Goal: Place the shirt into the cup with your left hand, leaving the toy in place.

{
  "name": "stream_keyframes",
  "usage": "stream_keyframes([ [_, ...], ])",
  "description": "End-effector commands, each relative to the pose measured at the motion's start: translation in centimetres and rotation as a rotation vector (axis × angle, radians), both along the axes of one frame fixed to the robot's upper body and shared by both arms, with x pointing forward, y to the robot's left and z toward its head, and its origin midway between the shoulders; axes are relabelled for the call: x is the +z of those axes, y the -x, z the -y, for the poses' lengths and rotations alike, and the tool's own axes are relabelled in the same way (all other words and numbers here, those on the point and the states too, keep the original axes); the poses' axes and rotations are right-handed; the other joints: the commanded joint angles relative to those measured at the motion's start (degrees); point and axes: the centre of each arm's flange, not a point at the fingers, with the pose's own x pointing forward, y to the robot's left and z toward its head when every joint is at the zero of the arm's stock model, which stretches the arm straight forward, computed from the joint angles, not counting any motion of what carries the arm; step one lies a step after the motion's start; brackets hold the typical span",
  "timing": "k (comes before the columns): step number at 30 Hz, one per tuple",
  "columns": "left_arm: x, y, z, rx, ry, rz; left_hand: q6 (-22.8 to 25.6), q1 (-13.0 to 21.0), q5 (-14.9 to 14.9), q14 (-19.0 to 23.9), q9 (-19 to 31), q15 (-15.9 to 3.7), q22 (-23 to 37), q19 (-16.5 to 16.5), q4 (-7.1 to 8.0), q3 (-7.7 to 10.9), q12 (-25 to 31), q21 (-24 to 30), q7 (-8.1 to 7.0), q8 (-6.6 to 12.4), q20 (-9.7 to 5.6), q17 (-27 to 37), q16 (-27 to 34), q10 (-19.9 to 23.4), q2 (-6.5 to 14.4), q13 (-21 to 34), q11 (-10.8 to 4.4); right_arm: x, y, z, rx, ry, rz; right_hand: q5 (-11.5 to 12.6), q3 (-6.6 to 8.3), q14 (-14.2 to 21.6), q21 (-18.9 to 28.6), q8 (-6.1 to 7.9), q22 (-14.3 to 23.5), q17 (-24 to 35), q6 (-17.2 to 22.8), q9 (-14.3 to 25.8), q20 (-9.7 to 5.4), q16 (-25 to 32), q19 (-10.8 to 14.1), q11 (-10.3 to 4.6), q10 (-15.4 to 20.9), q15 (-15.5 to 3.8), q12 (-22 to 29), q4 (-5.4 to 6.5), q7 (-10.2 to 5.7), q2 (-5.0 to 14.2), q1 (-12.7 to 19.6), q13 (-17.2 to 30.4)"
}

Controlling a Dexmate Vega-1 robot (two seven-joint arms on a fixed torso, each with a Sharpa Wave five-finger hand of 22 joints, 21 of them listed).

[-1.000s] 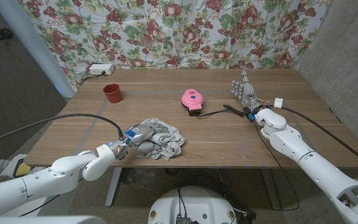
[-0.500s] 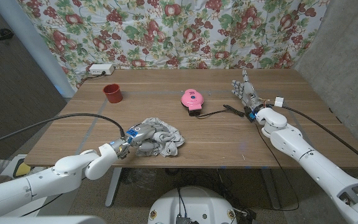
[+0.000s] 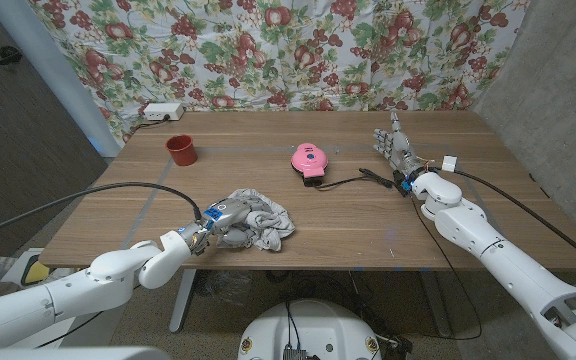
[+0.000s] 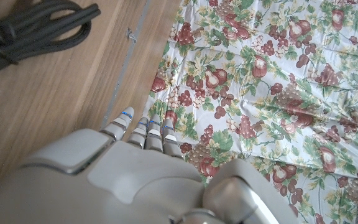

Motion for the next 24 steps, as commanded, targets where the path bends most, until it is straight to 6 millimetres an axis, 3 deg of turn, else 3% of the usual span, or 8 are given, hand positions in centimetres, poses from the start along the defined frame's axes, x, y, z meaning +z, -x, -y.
stream_keyframes([
  [1,0.4,-0.1,-0.1,-0.001,0.033,0.029,18.27,2.28,0.24,26.57,31.42,-8.87,-0.37,2.77,-16.57,14.18,0.66,44.32,0.36,5.05,-7.84,18.92,1.32,17.51,0.38,15.76,0.43,0.1,-0.5,-0.2,0.006,-0.004,0.000,-0.07,0.20,-0.05,0.19,0.30,0.18,0.22,0.49,0.31,0.41,0.31,-0.27,-0.18,0.36,0.06,0.12,-0.15,-0.18,-0.23,-0.40,0.15],
  [24,2.4,0.0,0.4,-0.003,0.081,0.101,19.84,4.51,0.44,27.57,34.00,-8.94,-0.71,1.51,-16.33,11.71,0.85,49.10,0.34,5.31,-6.74,25.99,2.50,18.95,1.12,17.26,0.43,0.1,-0.6,0.3,0.010,-0.017,0.008,-0.09,0.25,-0.06,0.19,0.29,0.18,0.22,0.50,0.31,0.43,0.31,-0.29,-0.18,0.35,0.01,0.12,-0.15,-0.18,-0.23,-0.43,0.15],
])
